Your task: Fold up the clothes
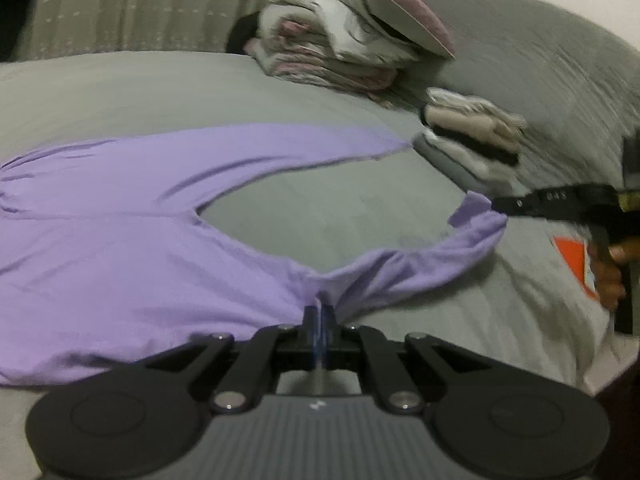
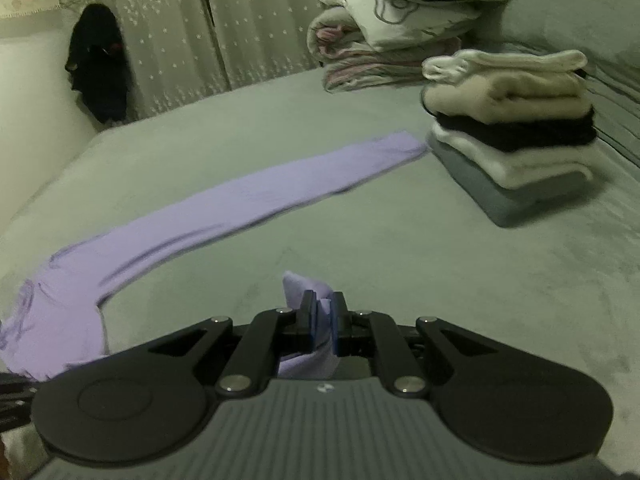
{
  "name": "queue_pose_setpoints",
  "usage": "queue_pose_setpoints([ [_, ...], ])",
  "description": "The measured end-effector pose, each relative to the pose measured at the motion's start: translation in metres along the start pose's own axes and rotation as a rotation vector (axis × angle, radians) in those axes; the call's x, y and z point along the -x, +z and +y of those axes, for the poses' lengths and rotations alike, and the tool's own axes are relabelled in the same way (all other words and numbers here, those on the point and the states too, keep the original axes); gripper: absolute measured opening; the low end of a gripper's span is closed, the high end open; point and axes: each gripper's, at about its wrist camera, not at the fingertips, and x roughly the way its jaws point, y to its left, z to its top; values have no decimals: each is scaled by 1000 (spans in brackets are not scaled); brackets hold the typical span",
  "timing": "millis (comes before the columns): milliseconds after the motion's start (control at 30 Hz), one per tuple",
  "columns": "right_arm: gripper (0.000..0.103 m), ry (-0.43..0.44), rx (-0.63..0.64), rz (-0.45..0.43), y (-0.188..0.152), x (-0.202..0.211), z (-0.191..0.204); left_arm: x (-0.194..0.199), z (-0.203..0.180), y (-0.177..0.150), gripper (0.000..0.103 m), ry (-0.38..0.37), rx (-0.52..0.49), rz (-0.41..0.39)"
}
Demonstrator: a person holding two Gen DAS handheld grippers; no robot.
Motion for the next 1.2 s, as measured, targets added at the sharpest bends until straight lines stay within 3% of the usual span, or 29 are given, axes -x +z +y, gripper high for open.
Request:
queue_pose_setpoints([
  [233, 7, -54, 50, 104, -26, -1, -28, 5, -14, -20, 0, -23, -159, 86],
  [367, 7, -88, 64, 154, -37, -1, -44, 10, -12, -16, 3, 5, -146, 88],
  [433, 7, -89, 58, 156, -38, 2, -49, 12, -13, -14, 10, 19, -136, 79],
  [500, 17, -71, 34, 155, -36, 6, -51, 14, -16, -10, 18, 24, -137, 42],
  [633, 19, -6, -4, 148, -29, 10, -50, 16, -29, 2, 52, 38, -189, -37],
  [667, 27, 9, -9, 145, -27, 12, -48, 14, -31, 5, 53, 41, -194, -38],
  [700, 41, 23, -13, 140, -26, 13, -46, 11, -33, 7, 55, 43, -195, -35],
  [733, 45, 31, -16, 131, -24, 13, -44, 8, -34, 10, 55, 46, -197, -32],
  [967, 45, 76, 34, 121, -20, 5, -24, -19, -34, 25, 50, 84, -125, 13],
  [1033, 42, 88, 58, 127, -21, -1, -18, -24, -33, 27, 35, 97, -108, 22],
  [1067, 34, 92, 75, 130, -22, -5, -15, -27, -33, 28, 29, 104, -99, 26],
  [1100, 17, 92, 93, 133, -23, -9, -13, -29, -32, 29, 17, 110, -90, 31],
  [1133, 9, 86, 107, 135, -24, -12, -11, -32, -32, 30, 7, 117, -82, 35],
  [1200, 6, 78, 104, 119, -22, -13, -11, -34, -31, 32, 7, 127, -66, 28],
])
